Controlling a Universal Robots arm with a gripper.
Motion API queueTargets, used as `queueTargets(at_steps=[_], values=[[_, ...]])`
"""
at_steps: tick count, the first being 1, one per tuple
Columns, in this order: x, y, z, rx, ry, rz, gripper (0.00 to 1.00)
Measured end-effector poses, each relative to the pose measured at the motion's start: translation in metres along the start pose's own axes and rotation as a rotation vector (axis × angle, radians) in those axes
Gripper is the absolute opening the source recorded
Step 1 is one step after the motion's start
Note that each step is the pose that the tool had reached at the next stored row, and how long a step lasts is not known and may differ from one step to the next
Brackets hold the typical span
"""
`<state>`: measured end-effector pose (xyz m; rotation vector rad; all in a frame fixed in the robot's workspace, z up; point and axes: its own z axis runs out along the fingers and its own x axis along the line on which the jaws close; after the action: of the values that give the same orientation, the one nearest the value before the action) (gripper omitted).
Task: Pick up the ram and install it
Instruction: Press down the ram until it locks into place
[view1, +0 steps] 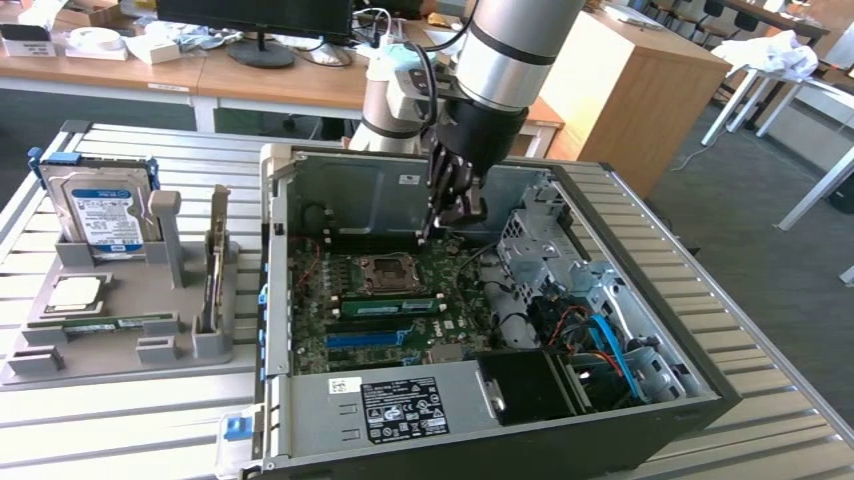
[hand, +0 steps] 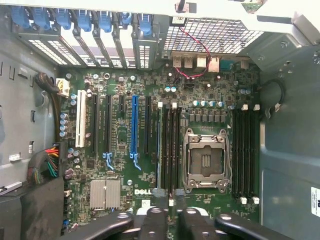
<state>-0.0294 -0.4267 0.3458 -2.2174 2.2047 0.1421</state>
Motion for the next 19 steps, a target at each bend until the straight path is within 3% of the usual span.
queueTargets(at_steps=[3, 14, 19], values=[[0.0, 0.0, 0.0, 0.0, 0.0, 0.0, 0.1], [0.0, -0.0001, 0.0, -0.0001, 0.0, 0.0, 0.1], [0.0001, -0.0042, -0.0001, -0.0001, 0.0001, 0.0, 0.1]])
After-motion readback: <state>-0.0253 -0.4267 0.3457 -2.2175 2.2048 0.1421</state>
